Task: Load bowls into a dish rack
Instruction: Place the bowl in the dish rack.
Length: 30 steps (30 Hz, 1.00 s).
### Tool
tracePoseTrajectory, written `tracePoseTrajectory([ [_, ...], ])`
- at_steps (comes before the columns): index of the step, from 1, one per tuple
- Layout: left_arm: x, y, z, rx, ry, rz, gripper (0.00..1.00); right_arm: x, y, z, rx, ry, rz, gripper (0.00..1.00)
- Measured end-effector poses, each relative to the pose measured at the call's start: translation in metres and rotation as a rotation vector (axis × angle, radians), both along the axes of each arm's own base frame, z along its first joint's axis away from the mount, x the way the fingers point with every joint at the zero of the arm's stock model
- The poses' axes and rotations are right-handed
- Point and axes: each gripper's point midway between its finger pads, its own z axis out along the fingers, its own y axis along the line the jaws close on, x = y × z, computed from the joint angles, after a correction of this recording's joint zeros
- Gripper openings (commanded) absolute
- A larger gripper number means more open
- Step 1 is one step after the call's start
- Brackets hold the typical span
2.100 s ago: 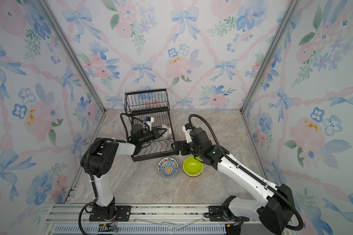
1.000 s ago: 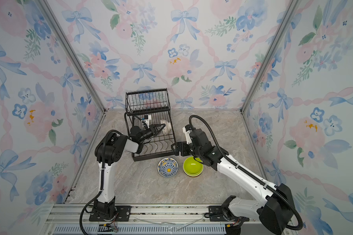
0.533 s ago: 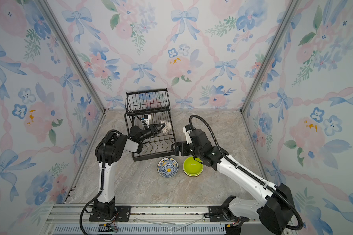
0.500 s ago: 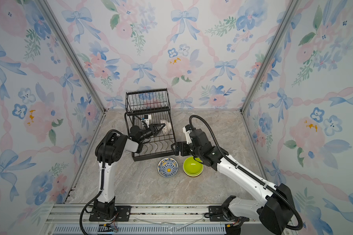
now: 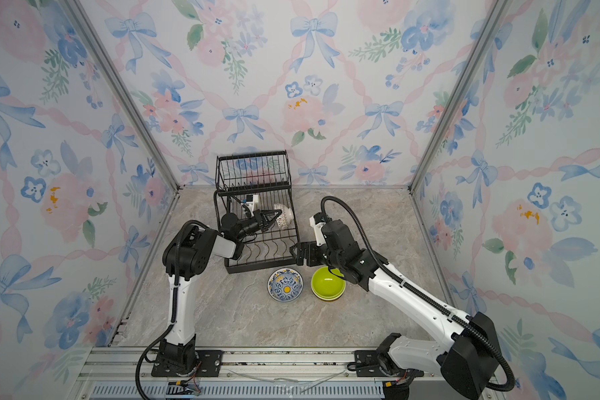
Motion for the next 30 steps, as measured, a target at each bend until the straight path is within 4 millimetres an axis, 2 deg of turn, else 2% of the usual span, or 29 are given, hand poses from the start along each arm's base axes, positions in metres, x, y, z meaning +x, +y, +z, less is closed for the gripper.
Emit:
tracePoseTrajectory([
  [12,-0.012,-0.008,0.002,-0.007,0.007,-0.088,0.00,-0.004,0.004,0.000,0.001,0.001,0.013,0.96],
  [20,-0.006,-0.006,-0.007,0.008,0.050,-0.063,0.00,-0.005,0.005,0.000,0.001,0.002,0.018,0.96],
  [30,0.000,-0.001,-0.007,0.001,0.053,-0.025,0.00,-0.005,0.005,0.000,0.003,0.003,0.017,0.96],
])
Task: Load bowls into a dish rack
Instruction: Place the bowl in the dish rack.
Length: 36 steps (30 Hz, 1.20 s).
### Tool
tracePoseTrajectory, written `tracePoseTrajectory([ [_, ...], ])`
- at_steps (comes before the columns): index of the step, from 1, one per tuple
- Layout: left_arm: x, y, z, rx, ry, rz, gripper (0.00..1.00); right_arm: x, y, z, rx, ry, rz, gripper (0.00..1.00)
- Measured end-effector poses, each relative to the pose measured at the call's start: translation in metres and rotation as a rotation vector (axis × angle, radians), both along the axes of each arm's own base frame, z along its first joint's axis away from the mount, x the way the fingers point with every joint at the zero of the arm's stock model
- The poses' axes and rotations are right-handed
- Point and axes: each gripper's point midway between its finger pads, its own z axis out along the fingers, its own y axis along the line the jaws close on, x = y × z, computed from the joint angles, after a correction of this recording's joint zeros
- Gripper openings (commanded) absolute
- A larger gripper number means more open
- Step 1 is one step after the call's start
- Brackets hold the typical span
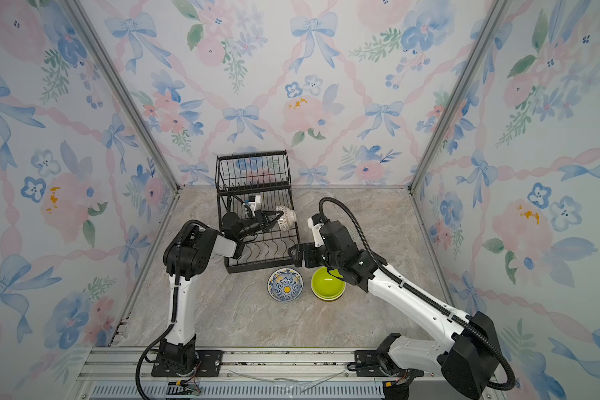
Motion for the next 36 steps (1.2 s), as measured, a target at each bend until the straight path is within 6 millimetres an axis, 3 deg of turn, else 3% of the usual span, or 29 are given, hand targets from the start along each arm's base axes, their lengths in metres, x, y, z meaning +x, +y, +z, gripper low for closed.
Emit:
tracePoseTrajectory([
  [36,0.0021,0.0095,-0.0056,0.073,-0.011,0.074,0.00,-0.0019,0.0019,0.0000,0.000,0.000,0.007,0.96],
])
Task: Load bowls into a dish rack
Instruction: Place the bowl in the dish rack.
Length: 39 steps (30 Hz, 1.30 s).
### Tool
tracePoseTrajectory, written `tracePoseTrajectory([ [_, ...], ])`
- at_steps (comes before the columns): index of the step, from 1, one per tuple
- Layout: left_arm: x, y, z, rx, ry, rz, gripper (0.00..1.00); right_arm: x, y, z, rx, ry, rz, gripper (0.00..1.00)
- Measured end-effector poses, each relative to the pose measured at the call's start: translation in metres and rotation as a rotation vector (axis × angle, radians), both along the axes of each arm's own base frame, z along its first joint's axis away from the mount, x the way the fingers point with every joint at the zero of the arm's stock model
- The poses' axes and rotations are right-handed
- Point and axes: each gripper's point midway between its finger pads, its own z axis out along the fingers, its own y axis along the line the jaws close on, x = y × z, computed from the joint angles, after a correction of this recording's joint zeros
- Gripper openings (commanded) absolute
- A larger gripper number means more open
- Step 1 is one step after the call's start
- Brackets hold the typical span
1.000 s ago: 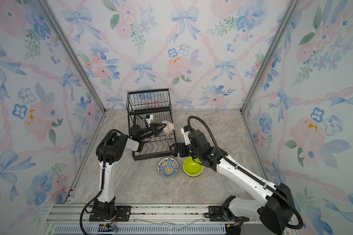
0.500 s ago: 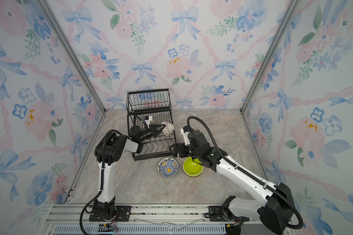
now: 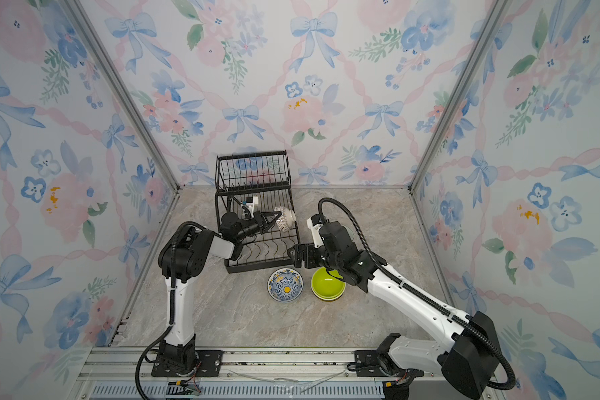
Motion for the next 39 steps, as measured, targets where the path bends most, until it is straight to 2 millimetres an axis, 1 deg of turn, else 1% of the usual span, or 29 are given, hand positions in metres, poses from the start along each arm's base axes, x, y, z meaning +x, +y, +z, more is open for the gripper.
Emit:
tracePoseTrajectory([
  [7,0.005,0.000,0.004,-0.012,0.003,0.013,0.00,0.000,0.000,0.000,0.000,0.000,0.000,0.96],
  [18,0.007,0.003,0.005,-0.063,0.009,0.029,0.00,0.000,0.000,0.000,0.000,0.000,0.000,0.96],
  [21,0.013,0.012,0.004,-0.069,0.013,0.071,0.00,0.000,0.000,0.000,0.000,0.000,0.000,0.96],
  [23,0.023,0.023,-0.003,-0.061,0.045,0.127,0.00,0.000,0.000,-0.001,0.000,0.003,-0.002,0.96],
  [25,0.026,0.031,-0.010,-0.054,0.074,0.142,0.00,-0.001,-0.001,-0.003,0.000,0.008,-0.004,0.96],
  [39,0.025,0.030,-0.009,-0.054,0.070,0.135,0.00,-0.001,-0.001,-0.003,0.000,0.009,-0.004,0.96],
])
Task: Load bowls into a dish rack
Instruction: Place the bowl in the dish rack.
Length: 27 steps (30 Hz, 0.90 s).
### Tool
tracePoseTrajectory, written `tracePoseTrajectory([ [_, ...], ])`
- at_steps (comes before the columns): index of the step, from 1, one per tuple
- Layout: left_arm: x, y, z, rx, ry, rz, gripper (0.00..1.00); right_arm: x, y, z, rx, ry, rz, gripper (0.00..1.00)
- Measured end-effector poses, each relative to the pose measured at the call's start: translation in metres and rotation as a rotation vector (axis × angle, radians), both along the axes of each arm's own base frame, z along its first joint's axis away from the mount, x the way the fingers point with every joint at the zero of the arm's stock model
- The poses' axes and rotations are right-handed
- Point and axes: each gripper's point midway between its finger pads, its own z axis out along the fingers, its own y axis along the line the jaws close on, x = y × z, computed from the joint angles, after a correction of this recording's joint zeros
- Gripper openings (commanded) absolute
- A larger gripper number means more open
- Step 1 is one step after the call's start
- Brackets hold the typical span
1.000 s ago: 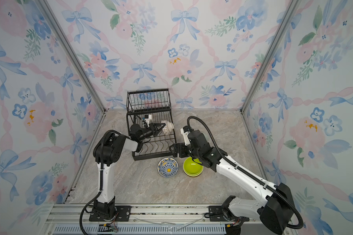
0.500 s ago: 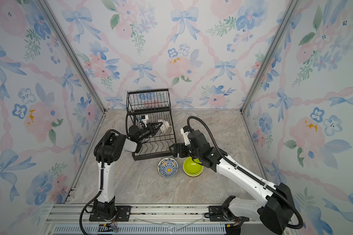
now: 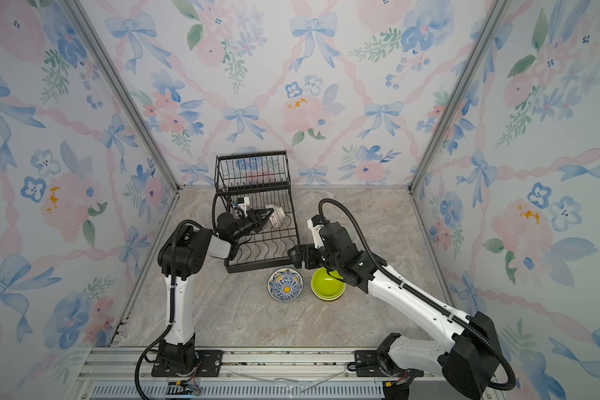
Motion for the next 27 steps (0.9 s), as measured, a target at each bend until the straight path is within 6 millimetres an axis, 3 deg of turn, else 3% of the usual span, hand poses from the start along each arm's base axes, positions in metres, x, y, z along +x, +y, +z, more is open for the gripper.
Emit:
tracePoseTrajectory([
  [27,-0.013,-0.033,0.019,-0.041,-0.054,-0.119,0.00,-0.002,0.001,0.002,0.011,0.000,-0.001,0.96],
])
